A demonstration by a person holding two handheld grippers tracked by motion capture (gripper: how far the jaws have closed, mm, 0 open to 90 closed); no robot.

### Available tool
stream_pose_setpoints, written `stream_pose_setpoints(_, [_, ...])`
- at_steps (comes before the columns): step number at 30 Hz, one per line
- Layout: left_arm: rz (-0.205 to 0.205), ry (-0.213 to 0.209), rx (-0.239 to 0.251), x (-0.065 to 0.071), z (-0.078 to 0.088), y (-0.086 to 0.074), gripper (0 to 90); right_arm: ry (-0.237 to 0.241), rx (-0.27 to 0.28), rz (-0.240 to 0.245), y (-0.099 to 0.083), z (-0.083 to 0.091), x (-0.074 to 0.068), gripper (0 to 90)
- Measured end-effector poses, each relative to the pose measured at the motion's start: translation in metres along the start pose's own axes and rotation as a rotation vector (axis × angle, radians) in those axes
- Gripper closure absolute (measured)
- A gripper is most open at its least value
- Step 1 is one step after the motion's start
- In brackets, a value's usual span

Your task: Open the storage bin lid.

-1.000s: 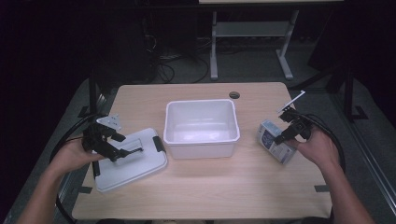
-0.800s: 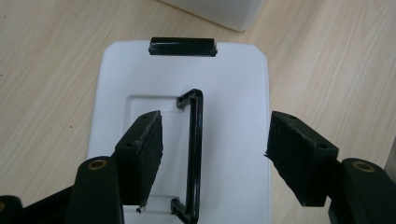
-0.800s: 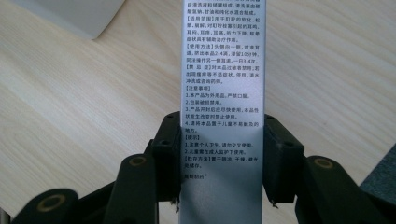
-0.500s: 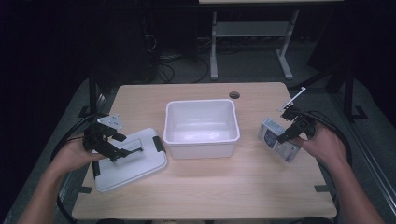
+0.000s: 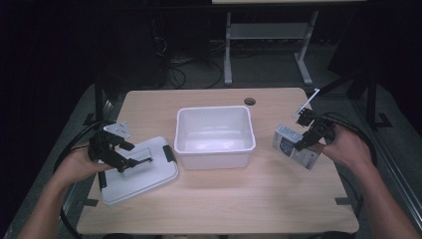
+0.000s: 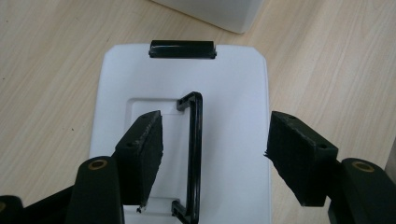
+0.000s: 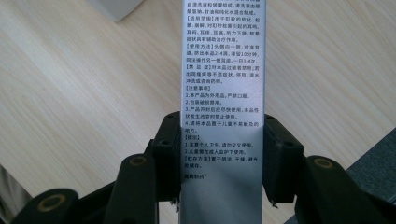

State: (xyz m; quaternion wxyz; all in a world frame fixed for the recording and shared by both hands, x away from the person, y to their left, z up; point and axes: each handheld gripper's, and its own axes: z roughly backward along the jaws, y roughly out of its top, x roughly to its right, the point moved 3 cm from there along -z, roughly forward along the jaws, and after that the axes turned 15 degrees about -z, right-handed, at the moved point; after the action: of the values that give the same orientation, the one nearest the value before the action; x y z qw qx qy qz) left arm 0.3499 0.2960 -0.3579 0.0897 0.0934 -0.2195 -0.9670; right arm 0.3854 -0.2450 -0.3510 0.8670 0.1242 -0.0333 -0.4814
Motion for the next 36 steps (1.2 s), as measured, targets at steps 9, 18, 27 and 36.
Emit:
stream_pose_setpoints(9, [0.001,-0.001,0.001,-0.001,-0.001,0.001,35.0,0.006,-0.027,0.075,0.005,0.013,-0.004,55.7])
stream_pose_setpoints(18, [-0.002,0.001,-0.004,-0.001,0.001,-0.001,35.0,-0.002,-0.050,0.120,0.009,0.020,-0.007,55.8])
stream_pose_setpoints(27, [0.000,0.002,-0.004,-0.002,0.002,-0.001,35.0,0.002,-0.050,0.161,0.015,0.037,-0.012,55.8])
stream_pose_setpoints(36, [-0.004,0.005,-0.006,-0.002,0.002,0.000,35.0,-0.004,-0.060,0.203,0.023,0.060,-0.020,55.7])
